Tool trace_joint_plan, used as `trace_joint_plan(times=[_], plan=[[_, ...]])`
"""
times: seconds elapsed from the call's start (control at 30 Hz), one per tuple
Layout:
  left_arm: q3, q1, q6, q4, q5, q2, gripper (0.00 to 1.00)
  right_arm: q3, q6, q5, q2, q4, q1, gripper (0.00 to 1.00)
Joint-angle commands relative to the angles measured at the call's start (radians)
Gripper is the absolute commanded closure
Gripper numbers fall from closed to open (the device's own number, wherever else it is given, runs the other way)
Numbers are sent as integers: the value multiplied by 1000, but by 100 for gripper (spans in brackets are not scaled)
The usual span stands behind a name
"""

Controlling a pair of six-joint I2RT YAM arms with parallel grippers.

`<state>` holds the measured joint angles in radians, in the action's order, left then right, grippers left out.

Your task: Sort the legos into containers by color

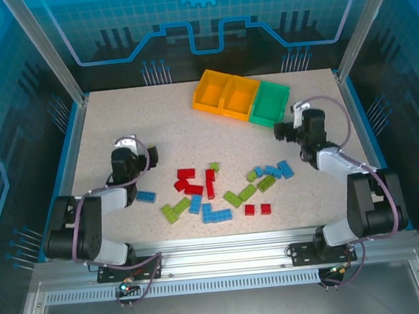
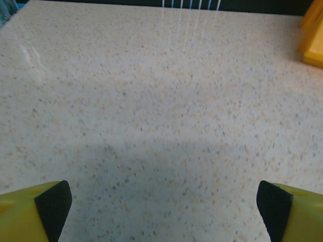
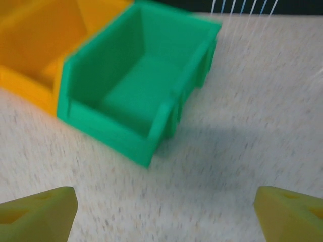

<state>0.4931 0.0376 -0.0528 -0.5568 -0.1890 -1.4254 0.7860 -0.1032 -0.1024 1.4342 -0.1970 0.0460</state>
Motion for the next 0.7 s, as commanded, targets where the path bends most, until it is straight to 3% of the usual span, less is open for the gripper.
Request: trace_joint_plan(times=[0.0, 0.07, 0.2, 0.4, 0.67], plan=[[207, 13, -178, 480, 9, 111, 1, 185, -115, 6, 22, 374, -12, 10], [240, 51, -227, 601, 7, 129, 1, 321, -143, 18, 118, 532, -11, 15], [188, 145, -308, 656, -95, 197, 1, 521, -166, 17, 298, 708, 1, 22], [173, 197, -413, 800, -101, 234, 1, 625, -227, 8, 443, 728, -13, 25], [132, 214, -480, 867, -109, 270, 1, 819, -221, -5, 608, 778, -6, 33]])
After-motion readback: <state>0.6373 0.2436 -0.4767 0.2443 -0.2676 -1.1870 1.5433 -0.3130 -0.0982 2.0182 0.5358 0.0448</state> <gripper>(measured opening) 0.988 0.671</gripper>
